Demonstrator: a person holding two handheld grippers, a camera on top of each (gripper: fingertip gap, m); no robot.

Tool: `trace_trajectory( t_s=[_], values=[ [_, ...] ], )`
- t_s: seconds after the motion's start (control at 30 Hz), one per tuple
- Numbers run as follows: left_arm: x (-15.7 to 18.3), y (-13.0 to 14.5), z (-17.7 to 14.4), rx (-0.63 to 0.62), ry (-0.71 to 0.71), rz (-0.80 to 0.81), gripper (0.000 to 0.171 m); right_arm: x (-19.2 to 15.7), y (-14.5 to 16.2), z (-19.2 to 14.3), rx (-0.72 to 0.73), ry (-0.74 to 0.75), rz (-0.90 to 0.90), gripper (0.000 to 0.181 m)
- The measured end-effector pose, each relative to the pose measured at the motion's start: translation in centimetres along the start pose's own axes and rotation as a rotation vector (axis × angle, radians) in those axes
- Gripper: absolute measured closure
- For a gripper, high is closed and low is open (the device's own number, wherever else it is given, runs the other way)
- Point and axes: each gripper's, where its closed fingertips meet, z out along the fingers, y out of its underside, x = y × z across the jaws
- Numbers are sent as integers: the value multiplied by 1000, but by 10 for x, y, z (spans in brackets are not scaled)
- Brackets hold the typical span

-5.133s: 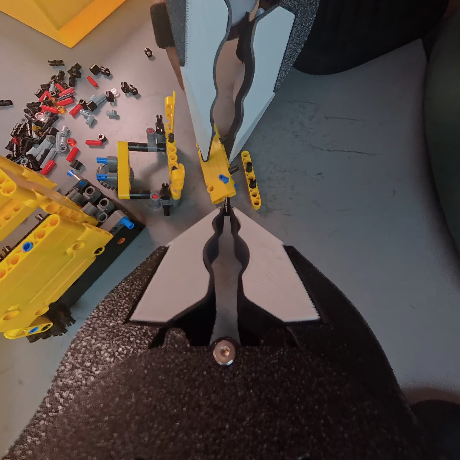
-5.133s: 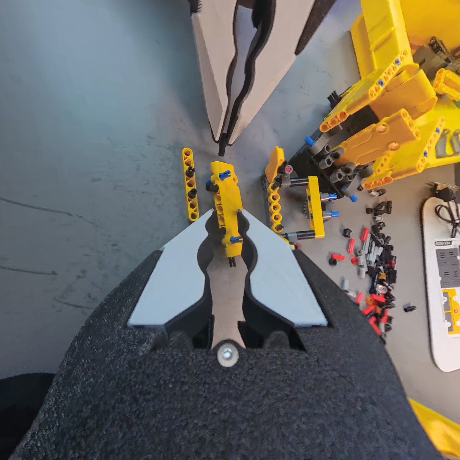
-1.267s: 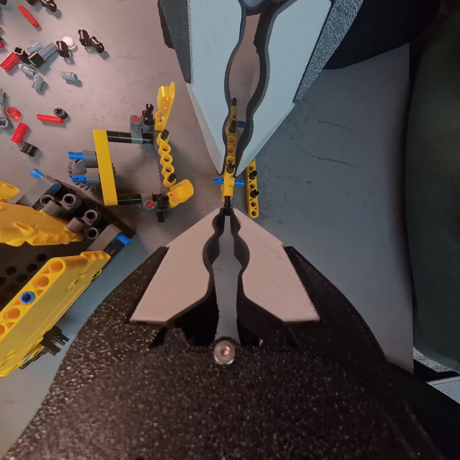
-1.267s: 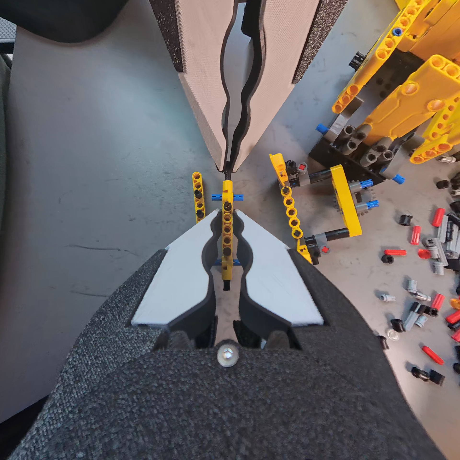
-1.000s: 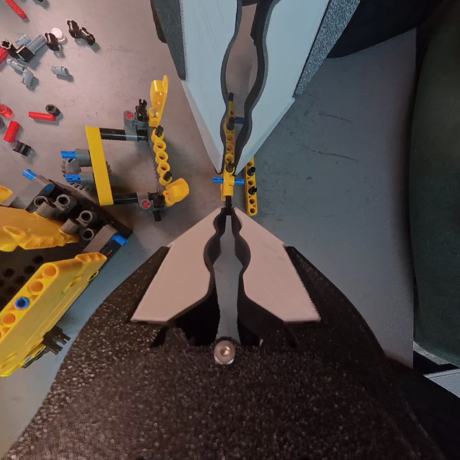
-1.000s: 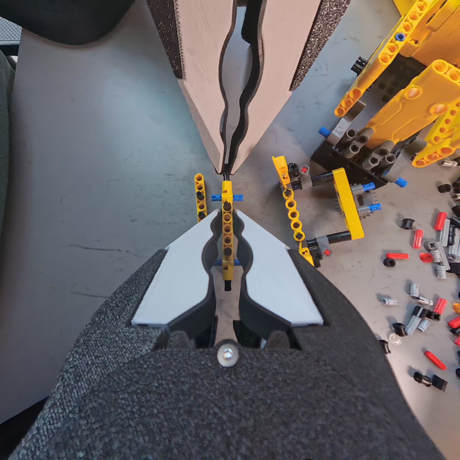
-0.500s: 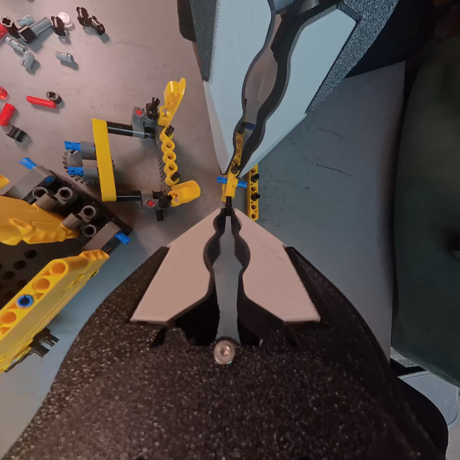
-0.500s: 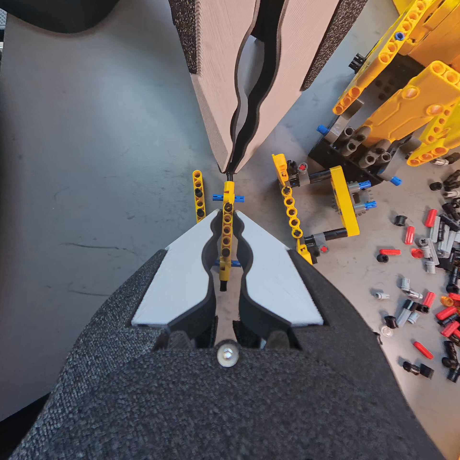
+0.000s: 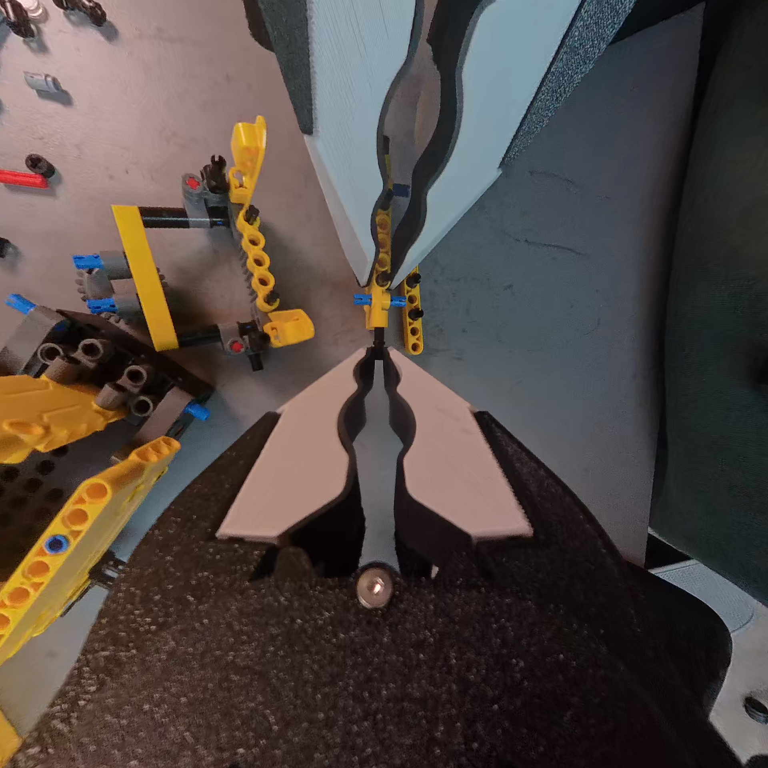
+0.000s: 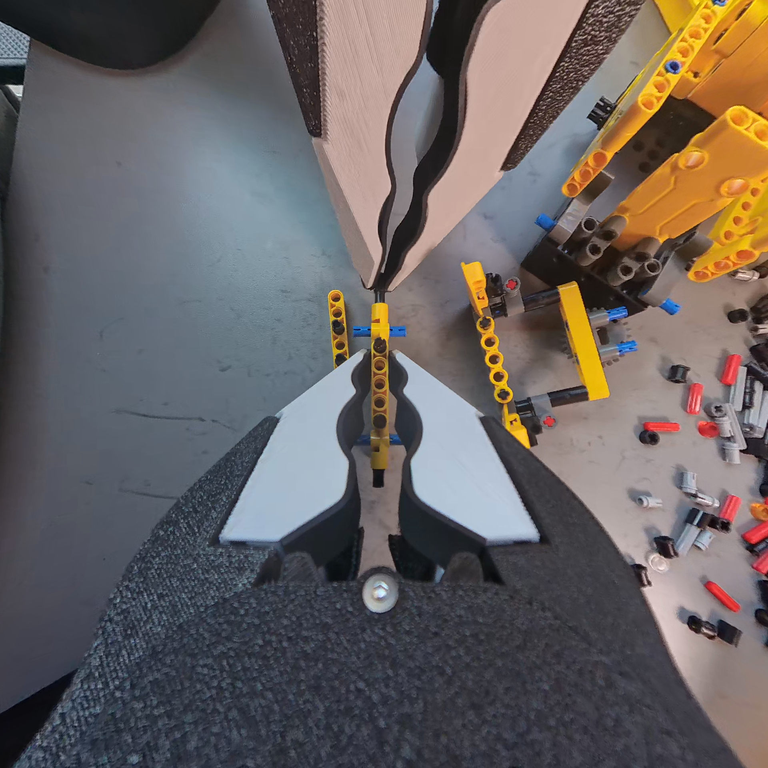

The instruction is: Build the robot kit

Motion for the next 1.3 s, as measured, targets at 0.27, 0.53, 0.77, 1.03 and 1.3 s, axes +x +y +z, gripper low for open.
trace_trajectory(
  t_s=[0.27,0.53,0.77,1.03,1.3],
  values=[
    [3,-9,-3,80,51,-34,169,-1,3,-2,-15,22,-34,175],
    [2,-9,-1,234,62,-70,169,-2,3,-3,54,-22,54,176],
    [2,-11,-1,334,26,-54,169,-2,4,-3,72,-24,68,176],
    [1,-14,4,415,-93,50,169,-3,3,-3,106,-51,93,176],
    [-1,-16,5,393,-139,82,169,-2,2,-2,85,-49,93,177]
  ],
)
